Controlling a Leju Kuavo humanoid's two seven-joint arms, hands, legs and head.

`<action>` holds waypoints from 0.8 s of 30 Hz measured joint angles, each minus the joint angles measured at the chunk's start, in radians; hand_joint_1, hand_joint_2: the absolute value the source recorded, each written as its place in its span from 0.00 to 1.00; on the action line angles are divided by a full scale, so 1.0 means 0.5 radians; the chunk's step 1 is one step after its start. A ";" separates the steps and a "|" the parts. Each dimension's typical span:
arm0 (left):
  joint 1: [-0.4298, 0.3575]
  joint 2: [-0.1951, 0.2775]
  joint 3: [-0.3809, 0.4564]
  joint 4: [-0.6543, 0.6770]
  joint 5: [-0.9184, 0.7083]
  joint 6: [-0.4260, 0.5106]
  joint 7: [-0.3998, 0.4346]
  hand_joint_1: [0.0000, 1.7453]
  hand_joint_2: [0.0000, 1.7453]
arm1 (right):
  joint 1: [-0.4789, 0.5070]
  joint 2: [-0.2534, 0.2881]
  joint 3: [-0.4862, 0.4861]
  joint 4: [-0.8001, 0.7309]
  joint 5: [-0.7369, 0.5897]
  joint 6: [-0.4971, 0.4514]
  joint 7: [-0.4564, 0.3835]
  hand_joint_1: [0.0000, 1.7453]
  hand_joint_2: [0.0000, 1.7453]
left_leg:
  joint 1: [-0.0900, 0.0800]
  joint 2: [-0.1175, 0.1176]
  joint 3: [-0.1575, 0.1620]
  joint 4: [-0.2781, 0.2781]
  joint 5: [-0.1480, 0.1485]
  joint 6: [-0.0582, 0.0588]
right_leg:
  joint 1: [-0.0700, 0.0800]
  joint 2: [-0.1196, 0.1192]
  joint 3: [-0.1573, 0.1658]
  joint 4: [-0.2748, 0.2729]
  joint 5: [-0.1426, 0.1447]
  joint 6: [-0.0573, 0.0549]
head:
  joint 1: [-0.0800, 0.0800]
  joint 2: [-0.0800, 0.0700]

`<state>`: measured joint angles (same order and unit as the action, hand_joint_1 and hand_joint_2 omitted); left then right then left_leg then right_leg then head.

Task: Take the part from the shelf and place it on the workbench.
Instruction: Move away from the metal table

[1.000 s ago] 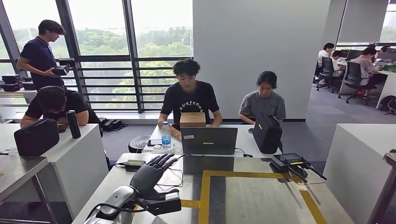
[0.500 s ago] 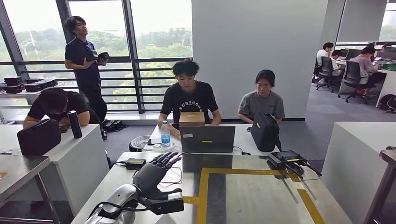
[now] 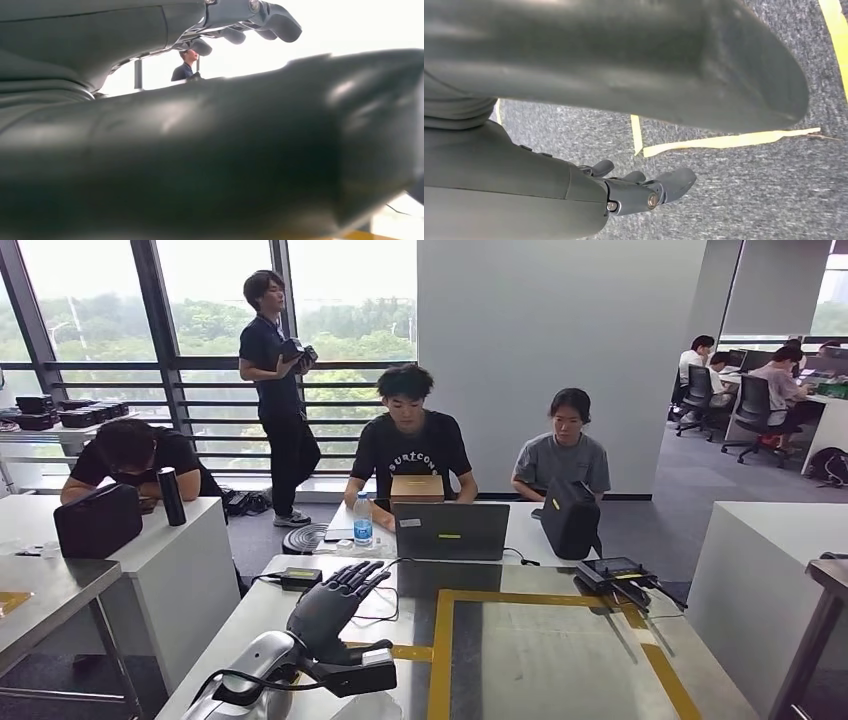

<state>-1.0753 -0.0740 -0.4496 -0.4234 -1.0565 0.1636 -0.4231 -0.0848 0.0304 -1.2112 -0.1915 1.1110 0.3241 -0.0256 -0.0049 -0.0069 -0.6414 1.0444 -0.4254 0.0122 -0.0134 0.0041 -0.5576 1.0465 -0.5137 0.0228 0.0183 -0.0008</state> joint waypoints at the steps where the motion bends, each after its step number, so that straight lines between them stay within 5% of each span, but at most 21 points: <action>1: 0.000 0.000 0.001 -0.003 -0.001 0.001 0.000 0.00 0.00 | -0.001 0.000 0.000 0.000 0.002 0.000 -0.003 0.00 0.00 | -0.002 -0.001 -0.004 -0.003 0.011 -0.014 | 0.005 0.002 -0.006 0.002 0.014 -0.013 | 0.000 0.000; 4: 0.001 0.005 0.002 -0.007 -0.003 0.002 -0.001 0.00 0.00 | -0.002 0.000 0.000 0.000 0.007 0.000 -0.009 0.00 0.00 | -0.002 -0.003 -0.033 0.029 -0.023 -0.049 | -0.008 -0.007 -0.030 -0.022 0.049 -0.057 | -0.002 0.000; 8: 0.009 0.012 0.002 -0.006 -0.005 0.002 -0.001 0.00 0.00 | -0.002 -0.002 0.000 0.000 0.010 0.003 -0.011 0.00 0.00 | 0.012 0.001 -0.158 0.454 -0.318 -0.082 | -0.014 -0.016 -0.100 -0.027 0.113 -0.083 | -0.006 0.000; 10: 0.017 0.013 0.002 -0.006 -0.006 0.002 -0.002 0.00 0.00 | -0.001 -0.002 0.000 0.000 0.010 0.004 -0.010 0.00 0.00 | 0.016 0.001 -0.131 0.523 -0.316 -0.085 | -0.014 -0.017 -0.142 -0.024 0.143 -0.080 | -0.006 0.000; 12: 0.017 0.013 0.002 -0.010 -0.006 0.002 -0.004 0.00 0.00 | -0.001 -0.002 0.000 0.000 0.010 0.004 -0.010 0.00 0.00 | 0.016 0.001 0.028 0.318 -0.222 -0.074 | -0.014 -0.017 -0.176 -0.022 0.173 -0.070 | -0.006 0.000; 14: 0.014 0.012 0.002 -0.019 -0.006 0.002 -0.007 0.00 0.00 | -0.001 -0.001 0.000 0.000 0.009 0.004 -0.011 0.00 0.00 | 0.008 0.000 0.203 0.061 -0.194 -0.056 | -0.012 -0.017 -0.196 -0.023 0.200 -0.050 | -0.006 0.000; 16: 0.010 0.010 0.002 -0.026 -0.006 0.005 -0.010 0.00 0.00 | -0.001 -0.002 0.000 0.000 0.007 0.004 -0.012 0.00 0.00 | -0.004 -0.002 0.252 -0.038 -0.205 -0.036 | -0.013 -0.017 -0.201 -0.032 0.229 -0.025 | -0.006 0.000; 18: 0.009 0.008 0.003 -0.027 -0.006 0.007 -0.014 0.00 0.00 | 0.000 -0.001 0.000 0.000 0.005 0.004 -0.014 0.00 0.00 | -0.004 0.001 0.229 -0.053 -0.172 -0.007 | -0.016 -0.013 -0.207 -0.041 0.250 0.002 | -0.006 0.000; 20: 0.009 0.003 0.003 -0.028 -0.006 0.010 -0.014 0.00 0.00 | 0.004 -0.001 0.000 0.000 0.003 0.002 -0.016 0.00 0.00 | 0.006 0.005 0.202 -0.071 -0.127 0.027 | -0.016 -0.010 -0.245 0.030 0.164 0.022 | -0.002 0.000; 22: 0.010 -0.001 0.003 -0.027 -0.006 0.013 -0.016 0.00 0.00 | 0.005 -0.003 0.000 0.000 0.001 0.000 -0.019 0.00 0.00 | 0.008 0.007 0.157 -0.074 -0.084 0.044 | -0.015 -0.009 -0.320 0.258 -0.021 0.034 | 0.003 0.000; 24: 0.014 -0.002 0.003 -0.025 -0.008 0.014 -0.018 0.00 0.00 | 0.004 -0.005 0.000 0.000 -0.002 -0.001 -0.020 0.00 0.00 | 0.005 0.007 0.104 -0.067 -0.046 0.046 | -0.013 -0.009 -0.368 0.486 -0.120 0.039 | 0.006 0.000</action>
<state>-1.0681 -0.0748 -0.4479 -0.4357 -1.0604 0.1705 -0.4319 -0.0830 0.0279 -1.2112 -0.1915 1.1100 0.3235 -0.0355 -0.0025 -0.0033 -0.5894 1.0109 -0.4485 0.0350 -0.0198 -0.0004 -0.7414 1.2896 -0.5736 0.0422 0.0212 -0.0007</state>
